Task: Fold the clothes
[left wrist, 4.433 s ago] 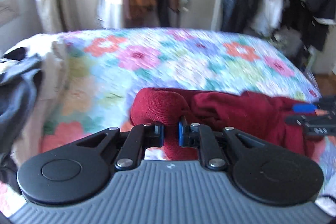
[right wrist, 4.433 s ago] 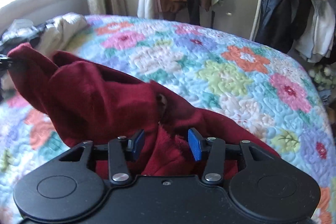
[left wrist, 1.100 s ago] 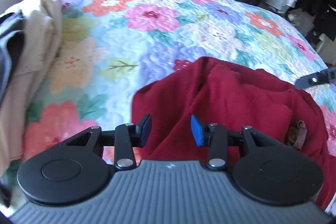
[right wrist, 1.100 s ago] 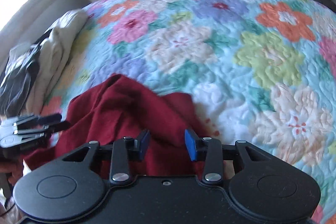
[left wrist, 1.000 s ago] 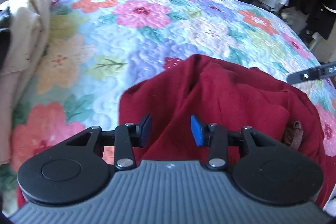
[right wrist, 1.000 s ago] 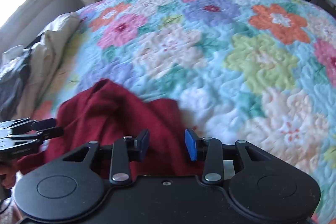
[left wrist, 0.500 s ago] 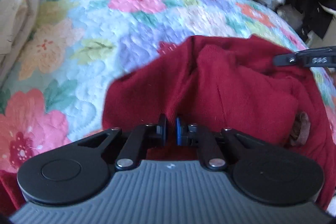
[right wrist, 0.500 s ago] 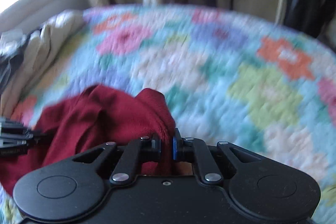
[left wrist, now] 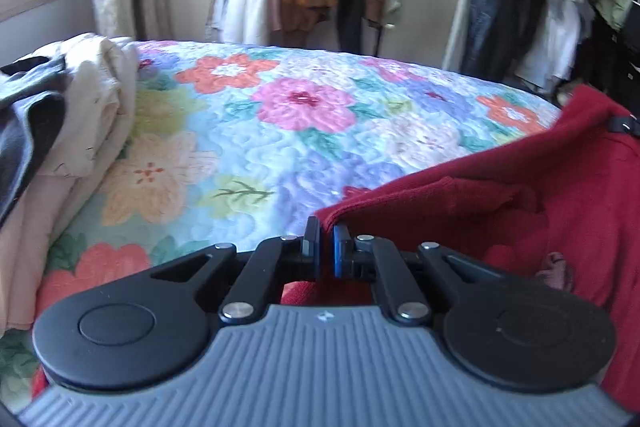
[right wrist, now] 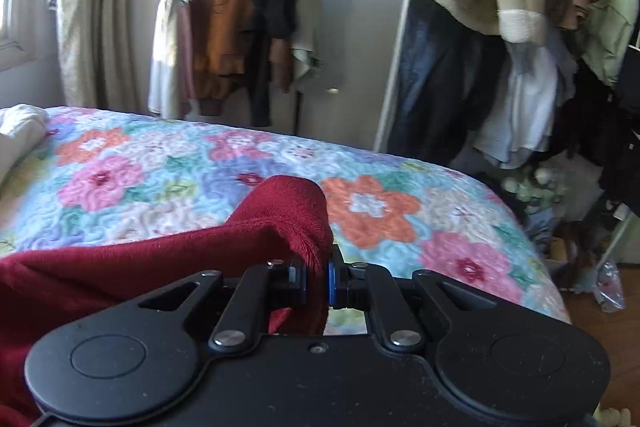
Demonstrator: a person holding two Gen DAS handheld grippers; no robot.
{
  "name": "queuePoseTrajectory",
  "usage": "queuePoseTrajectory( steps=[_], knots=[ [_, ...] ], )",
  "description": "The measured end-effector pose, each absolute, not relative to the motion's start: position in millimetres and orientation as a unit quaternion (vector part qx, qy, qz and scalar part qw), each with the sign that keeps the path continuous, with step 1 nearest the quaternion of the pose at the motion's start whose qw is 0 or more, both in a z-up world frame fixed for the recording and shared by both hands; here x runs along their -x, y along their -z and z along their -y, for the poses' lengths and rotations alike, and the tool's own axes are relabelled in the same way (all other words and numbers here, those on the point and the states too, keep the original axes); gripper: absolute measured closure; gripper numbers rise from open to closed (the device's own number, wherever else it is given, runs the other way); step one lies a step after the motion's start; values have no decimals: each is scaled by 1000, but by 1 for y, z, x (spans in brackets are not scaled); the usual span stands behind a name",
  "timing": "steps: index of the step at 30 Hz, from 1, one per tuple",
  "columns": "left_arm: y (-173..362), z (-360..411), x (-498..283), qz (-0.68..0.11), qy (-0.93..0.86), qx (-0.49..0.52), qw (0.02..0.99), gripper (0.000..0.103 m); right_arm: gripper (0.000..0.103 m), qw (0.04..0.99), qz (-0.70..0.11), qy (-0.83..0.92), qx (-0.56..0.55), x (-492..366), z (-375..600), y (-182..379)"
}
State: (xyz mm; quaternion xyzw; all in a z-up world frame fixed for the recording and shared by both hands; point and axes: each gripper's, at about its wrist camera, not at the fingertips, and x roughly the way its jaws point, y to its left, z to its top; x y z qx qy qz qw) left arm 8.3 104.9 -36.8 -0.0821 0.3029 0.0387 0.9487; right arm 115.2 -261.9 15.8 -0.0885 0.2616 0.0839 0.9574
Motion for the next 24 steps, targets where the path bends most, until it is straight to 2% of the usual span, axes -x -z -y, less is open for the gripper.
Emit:
queuePoseTrajectory(
  steps=[6, 10, 14, 18, 21, 22, 23, 24],
  knots=[
    [11, -132, -12, -240, -92, 119, 959, 100, 93, 967, -235, -74, 68, -113, 274, -21],
    [-10, -142, -10, -163, -136, 109, 971, 103, 93, 976, -200, -53, 73, -113, 274, -22],
    [22, -171, -26, -265, -112, 215, 933, 101, 91, 961, -264, -30, 76, -141, 284, 7],
    [58, -157, -29, -354, -64, 223, 906, 100, 90, 935, -354, -7, -6, -162, 305, 32],
    [64, -132, -29, -380, -20, 196, 904, 98, 86, 921, -388, -12, -39, -164, 319, 39],
    [63, -124, -28, -381, -6, 185, 906, 96, 82, 920, -391, -15, -37, -160, 322, 41],
    [61, -117, -26, -382, 6, 179, 907, 93, 75, 919, -393, -13, -29, -154, 324, 43],
    [58, -110, -22, -386, 15, 178, 905, 88, 72, 918, -397, -14, -20, -149, 326, 43]
  ],
)
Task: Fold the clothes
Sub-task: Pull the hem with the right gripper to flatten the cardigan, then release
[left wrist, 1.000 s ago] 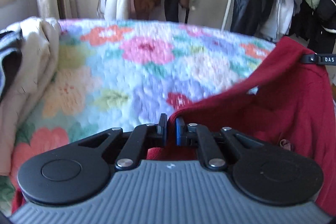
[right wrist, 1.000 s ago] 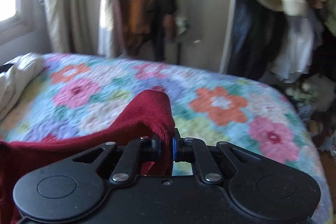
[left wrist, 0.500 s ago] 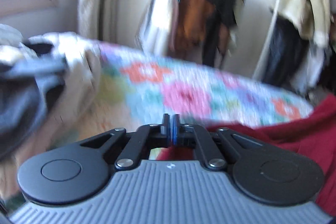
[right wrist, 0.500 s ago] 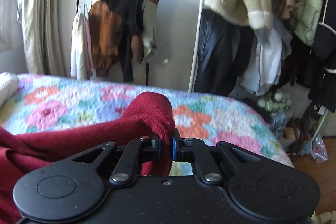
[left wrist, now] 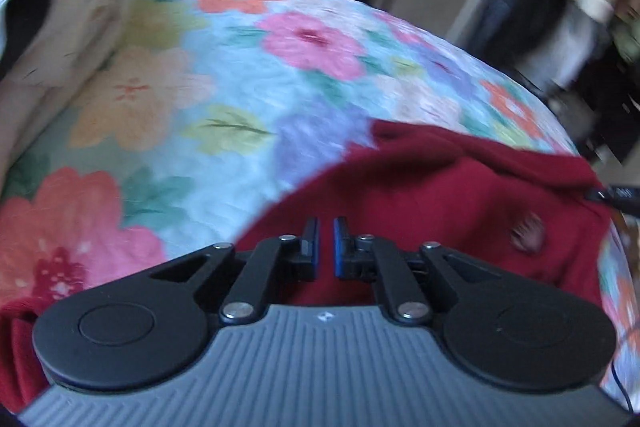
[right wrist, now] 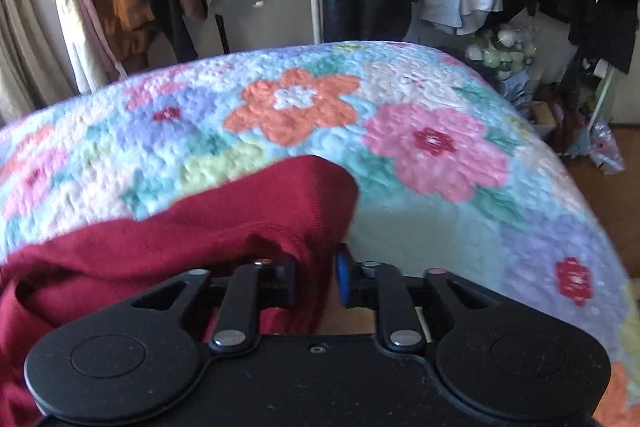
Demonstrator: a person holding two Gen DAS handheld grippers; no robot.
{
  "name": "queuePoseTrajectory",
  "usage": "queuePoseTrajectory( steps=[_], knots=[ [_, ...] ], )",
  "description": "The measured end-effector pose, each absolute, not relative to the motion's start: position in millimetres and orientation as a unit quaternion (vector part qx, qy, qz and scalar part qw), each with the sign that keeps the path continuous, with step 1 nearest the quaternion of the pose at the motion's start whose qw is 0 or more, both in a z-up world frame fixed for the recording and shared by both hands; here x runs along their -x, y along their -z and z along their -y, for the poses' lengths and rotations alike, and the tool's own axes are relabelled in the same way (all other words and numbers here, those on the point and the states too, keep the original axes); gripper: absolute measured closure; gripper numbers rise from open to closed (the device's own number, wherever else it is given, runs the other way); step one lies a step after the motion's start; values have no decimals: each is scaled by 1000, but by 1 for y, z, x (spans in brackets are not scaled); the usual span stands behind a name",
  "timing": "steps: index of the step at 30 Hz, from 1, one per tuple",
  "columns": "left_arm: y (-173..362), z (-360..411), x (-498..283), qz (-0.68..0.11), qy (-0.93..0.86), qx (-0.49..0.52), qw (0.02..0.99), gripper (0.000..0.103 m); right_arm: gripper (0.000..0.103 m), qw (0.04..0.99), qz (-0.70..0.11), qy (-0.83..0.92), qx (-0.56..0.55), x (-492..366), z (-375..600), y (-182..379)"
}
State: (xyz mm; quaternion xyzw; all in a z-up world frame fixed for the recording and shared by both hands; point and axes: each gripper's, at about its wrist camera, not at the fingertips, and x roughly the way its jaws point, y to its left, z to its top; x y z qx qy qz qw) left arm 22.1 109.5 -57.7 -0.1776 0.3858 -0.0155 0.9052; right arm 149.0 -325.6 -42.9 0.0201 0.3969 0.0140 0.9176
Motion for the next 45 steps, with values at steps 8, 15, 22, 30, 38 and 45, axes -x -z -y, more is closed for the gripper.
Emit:
queuePoseTrajectory(
  steps=[8, 15, 22, 30, 38, 45],
  knots=[
    [43, -56, 17, -450, 114, 192, 864, 59, 49, 880, -448, -152, -35, -90, 332, 30],
    [45, -36, 55, -459, 129, 164, 863, 59, 49, 790, -541, -279, 75, -52, 322, 18],
    [54, -19, 68, -498, 132, 163, 842, 52, 38, 744, -599, -290, 58, -39, 344, 29],
    [72, -23, 88, -487, 88, 178, 851, 43, 38, 716, -636, -287, 36, -44, 335, 85],
    [63, -16, 92, -454, 110, 169, 868, 95, 96, 737, -589, -288, 161, -23, 288, 58],
    [38, -5, 111, -423, 169, 173, 873, 95, 97, 746, -584, -249, 201, -8, 326, -1]
  ],
)
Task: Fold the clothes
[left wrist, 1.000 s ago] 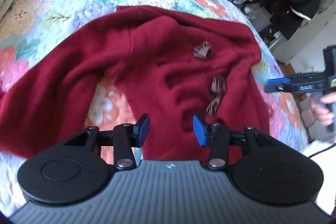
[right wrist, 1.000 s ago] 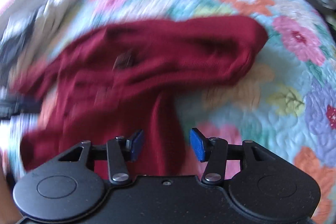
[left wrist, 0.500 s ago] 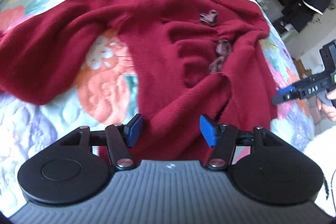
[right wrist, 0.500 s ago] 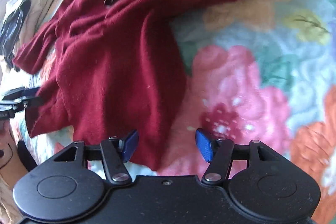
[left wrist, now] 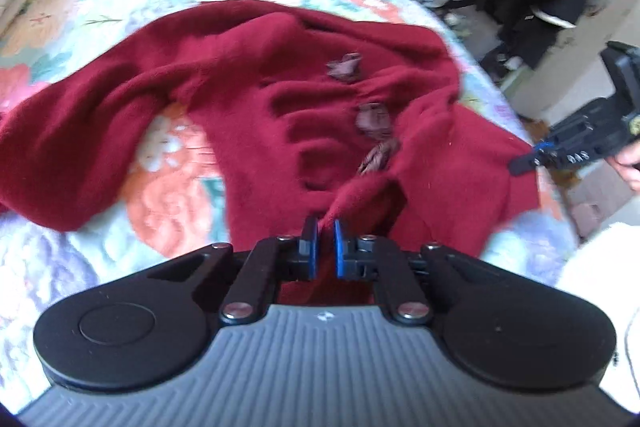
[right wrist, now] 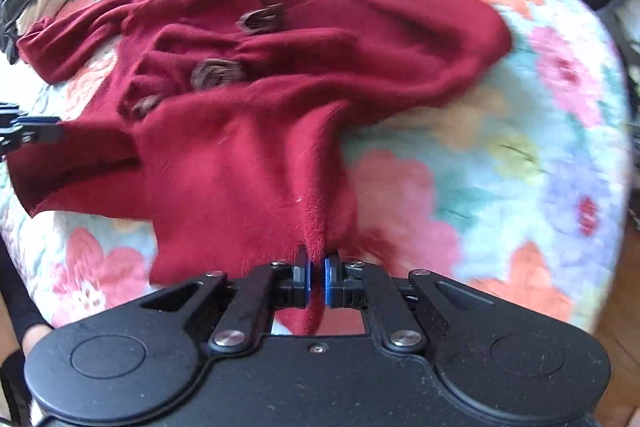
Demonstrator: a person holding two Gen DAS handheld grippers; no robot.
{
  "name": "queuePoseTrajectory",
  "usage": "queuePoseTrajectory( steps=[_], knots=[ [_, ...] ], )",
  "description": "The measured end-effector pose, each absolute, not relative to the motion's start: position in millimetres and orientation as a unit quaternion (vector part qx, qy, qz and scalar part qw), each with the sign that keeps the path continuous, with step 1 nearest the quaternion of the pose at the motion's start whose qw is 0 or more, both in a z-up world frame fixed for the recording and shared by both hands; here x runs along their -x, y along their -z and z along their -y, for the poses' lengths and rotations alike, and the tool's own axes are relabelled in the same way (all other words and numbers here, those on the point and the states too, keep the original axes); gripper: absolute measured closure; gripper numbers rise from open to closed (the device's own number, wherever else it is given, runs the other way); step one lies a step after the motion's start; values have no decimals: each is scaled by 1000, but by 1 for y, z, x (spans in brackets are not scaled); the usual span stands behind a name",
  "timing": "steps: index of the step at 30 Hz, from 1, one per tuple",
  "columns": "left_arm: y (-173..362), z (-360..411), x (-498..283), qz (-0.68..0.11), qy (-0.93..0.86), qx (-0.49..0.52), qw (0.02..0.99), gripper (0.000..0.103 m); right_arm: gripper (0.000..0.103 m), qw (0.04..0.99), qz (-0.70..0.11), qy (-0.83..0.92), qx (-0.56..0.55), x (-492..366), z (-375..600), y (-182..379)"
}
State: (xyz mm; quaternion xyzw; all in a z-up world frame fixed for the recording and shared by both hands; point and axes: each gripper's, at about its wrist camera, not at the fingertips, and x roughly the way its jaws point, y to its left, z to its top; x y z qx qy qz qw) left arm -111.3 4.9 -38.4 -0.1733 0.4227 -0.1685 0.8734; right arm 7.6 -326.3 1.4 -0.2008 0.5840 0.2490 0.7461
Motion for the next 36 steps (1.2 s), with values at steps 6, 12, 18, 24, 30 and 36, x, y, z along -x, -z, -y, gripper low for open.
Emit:
queuePoseTrajectory(
  steps=[6, 12, 18, 24, 30, 36],
  knots=[
    [43, 10, 116, -441, 204, 192, 852, 91, 97, 726, -631, -211, 174, -5, 366, 20],
    [63, 11, 108, -482, 152, 163, 848, 62, 97, 734, -640, -196, 114, -9, 380, 58],
    [82, -2, 105, -498, 108, 180, 841, 39, 96, 725, -649, -220, 65, -12, 400, 75],
    [92, 7, 102, -490, 142, 214, 833, 42, 50, 757, -605, -247, -22, -9, 416, 93],
    [85, 6, 115, -465, 67, 209, 857, 42, 85, 754, -597, -272, 23, -5, 408, 90],
    [77, -6, 124, -455, 5, 197, 868, 39, 87, 753, -614, -231, 47, -11, 409, 76]
  ],
)
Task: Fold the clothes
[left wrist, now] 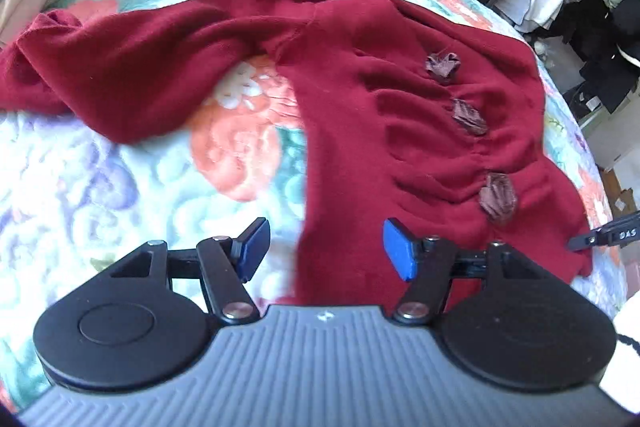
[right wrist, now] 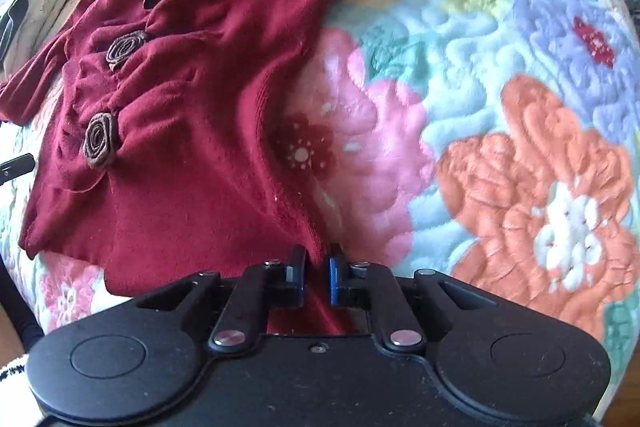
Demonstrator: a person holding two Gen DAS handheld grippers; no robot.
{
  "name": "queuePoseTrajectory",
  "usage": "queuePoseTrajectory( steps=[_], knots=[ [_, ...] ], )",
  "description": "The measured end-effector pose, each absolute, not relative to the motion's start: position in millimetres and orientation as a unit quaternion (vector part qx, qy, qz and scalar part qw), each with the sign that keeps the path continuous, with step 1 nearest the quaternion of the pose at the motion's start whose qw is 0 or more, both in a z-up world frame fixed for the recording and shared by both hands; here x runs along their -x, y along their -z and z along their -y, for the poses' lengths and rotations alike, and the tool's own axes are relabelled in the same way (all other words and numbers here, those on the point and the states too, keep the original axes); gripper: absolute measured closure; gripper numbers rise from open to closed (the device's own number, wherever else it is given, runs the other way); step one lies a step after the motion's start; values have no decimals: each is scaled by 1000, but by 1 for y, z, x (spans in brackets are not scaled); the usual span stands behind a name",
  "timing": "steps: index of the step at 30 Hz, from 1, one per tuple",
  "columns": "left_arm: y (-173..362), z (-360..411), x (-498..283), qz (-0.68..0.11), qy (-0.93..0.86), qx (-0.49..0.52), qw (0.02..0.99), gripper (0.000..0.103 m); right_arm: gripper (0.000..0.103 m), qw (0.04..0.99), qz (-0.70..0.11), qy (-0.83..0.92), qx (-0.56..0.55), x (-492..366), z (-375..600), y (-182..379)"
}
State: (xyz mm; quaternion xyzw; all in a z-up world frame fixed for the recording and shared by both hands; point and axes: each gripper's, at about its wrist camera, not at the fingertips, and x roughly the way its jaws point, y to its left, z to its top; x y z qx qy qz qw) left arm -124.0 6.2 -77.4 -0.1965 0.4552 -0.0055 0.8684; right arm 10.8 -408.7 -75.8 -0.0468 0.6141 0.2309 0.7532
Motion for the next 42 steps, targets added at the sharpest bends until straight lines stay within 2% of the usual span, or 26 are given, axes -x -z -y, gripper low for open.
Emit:
queuePoseTrajectory(
  steps=[1, 2, 4, 5, 7, 8, 9, 10, 11, 13, 18, 22, 24, 29, 33, 36, 38, 39, 42],
  knots=[
    [81, -8, 122, -463, 11, 201, 863, 38, 77, 754, -613, -235, 39, -11, 410, 77],
    [84, -11, 121, -471, 17, 206, 857, 36, 62, 751, -614, -242, 27, -10, 413, 80],
    [90, -8, 122, -458, 13, 222, 861, 31, 44, 742, -618, -259, -7, -11, 419, 88],
    [94, -7, 123, -450, 10, 231, 863, 25, 39, 741, -619, -259, -21, -11, 420, 91],
    [97, -1, 123, -438, 7, 233, 868, 21, 39, 744, -619, -249, -37, -11, 420, 95],
    [98, 3, 123, -437, 7, 223, 871, 24, 52, 747, -617, -244, -30, -11, 415, 94],
    [96, 9, 122, -439, 11, 201, 876, 52, 67, 750, -615, -243, -17, -10, 409, 92],
    [94, 14, 122, -443, 17, 177, 878, 71, 94, 751, -612, -247, 5, -8, 400, 89],
    [92, 20, 121, -448, 23, 154, 880, 98, 95, 753, -609, -250, 22, -7, 394, 84],
    [81, 20, 132, -417, 5, 150, 896, 99, 95, 759, -600, -249, 35, -6, 390, 68],
    [34, 16, 155, -330, -4, 138, 934, 99, 96, 794, -546, -263, -46, -8, 408, 4],
    [15, -2, 164, -340, 27, 216, 915, 99, 96, 800, -521, -291, -54, 6, 420, -26],
    [21, -6, 168, -361, 36, 234, 902, 99, 96, 794, -536, -284, -38, 10, 425, -20],
    [65, 14, 157, -446, 16, 175, 878, 99, 96, 758, -607, -240, -7, 7, 433, 34],
    [76, 20, 140, -468, 7, 150, 871, 99, 95, 737, -642, -210, 31, 3, 419, 68],
    [64, 8, 142, -459, 19, 182, 869, 97, 89, 756, -624, -185, 66, -1, 405, 50],
    [53, -6, 143, -449, 16, 201, 871, 97, 68, 788, -585, -165, 97, -1, 395, 22],
    [48, -12, 143, -443, 10, 203, 874, 97, 64, 806, -561, -158, 106, 0, 391, 6],
    [29, -32, 143, -433, -4, 169, 886, 92, 61, 845, -494, -179, 103, 7, 372, -33]
  ],
)
